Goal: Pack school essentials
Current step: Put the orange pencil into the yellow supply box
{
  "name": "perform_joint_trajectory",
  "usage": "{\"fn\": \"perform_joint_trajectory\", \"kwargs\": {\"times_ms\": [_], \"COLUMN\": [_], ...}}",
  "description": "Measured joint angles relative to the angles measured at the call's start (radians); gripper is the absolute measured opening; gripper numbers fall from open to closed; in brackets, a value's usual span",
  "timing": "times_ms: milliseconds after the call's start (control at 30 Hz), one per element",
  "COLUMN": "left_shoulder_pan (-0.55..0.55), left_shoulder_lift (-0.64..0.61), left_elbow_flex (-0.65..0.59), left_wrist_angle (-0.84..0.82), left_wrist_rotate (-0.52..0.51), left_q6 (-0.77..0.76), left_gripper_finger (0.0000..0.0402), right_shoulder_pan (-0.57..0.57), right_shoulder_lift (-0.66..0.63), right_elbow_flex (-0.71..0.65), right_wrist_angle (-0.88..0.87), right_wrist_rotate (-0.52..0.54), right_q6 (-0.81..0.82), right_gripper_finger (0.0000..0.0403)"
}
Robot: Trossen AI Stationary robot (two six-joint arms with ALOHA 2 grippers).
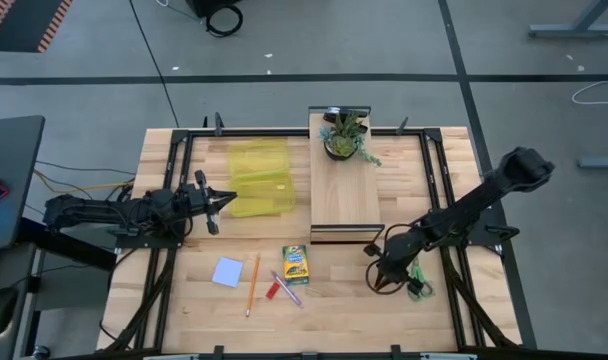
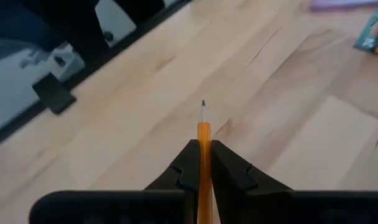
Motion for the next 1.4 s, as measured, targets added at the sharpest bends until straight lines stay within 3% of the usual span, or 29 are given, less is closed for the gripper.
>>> {"fn": "perform_joint_trajectory", "kwargs": {"times_ms": [600, 733, 1100, 1233, 1400], "left_shoulder_pan": [0.000, 0.000, 0.000, -0.006, -0.029], "left_shoulder_lift": [0.000, 0.000, 0.000, 0.000, 0.000], "left_elbow_flex": [0.000, 0.000, 0.000, 0.000, 0.000], "left_wrist_angle": [0.000, 0.001, 0.009, 0.021, 0.116], "left_wrist_rotate": [0.000, 0.001, 0.001, 0.004, 0.020], "left_q6": [-0.030, -0.257, -1.080, -1.224, -1.203], "left_gripper_finger": [0.0037, 0.0040, 0.0026, 0.0026, 0.0029], "right_shoulder_pan": [0.000, 0.000, -0.005, -0.020, -0.059], "right_shoulder_lift": [-0.156, -0.150, -0.127, -0.127, -0.127], "right_elbow_flex": [0.009, 0.050, 0.121, 0.144, 0.215], "right_wrist_angle": [0.000, -0.027, -0.059, -0.071, -0.156], "right_wrist_rotate": [0.107, 0.111, 0.142, 0.145, 0.137], "right_q6": [0.238, 0.230, 0.214, 0.204, 0.163], "right_gripper_finger": [0.0035, 0.0035, 0.0035, 0.0035, 0.0035]}}
